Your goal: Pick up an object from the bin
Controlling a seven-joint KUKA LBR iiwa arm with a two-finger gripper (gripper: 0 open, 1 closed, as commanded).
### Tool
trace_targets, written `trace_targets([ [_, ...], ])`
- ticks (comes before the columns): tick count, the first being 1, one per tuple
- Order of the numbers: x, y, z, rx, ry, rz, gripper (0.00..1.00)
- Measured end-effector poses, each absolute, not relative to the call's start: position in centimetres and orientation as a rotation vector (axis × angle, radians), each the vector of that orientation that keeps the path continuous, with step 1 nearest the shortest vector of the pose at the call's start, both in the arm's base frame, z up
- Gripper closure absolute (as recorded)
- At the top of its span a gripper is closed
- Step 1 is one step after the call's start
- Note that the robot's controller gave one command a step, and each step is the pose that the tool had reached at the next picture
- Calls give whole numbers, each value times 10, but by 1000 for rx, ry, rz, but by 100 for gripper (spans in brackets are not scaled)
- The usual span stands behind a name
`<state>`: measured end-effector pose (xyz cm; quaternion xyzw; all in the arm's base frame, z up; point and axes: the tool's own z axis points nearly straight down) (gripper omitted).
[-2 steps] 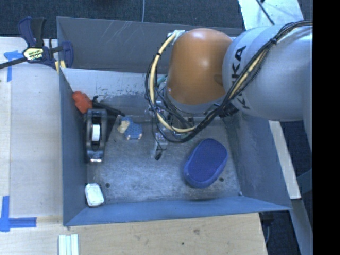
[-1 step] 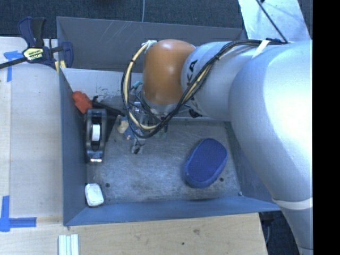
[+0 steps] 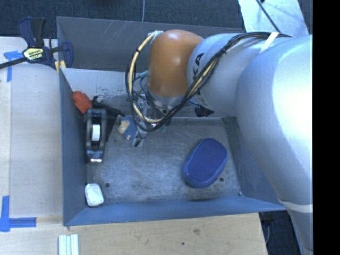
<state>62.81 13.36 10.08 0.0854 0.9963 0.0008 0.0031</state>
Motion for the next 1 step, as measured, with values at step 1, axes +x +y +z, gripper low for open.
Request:
trace_targets([
  [1, 625, 154, 109, 739, 3047, 4, 0],
])
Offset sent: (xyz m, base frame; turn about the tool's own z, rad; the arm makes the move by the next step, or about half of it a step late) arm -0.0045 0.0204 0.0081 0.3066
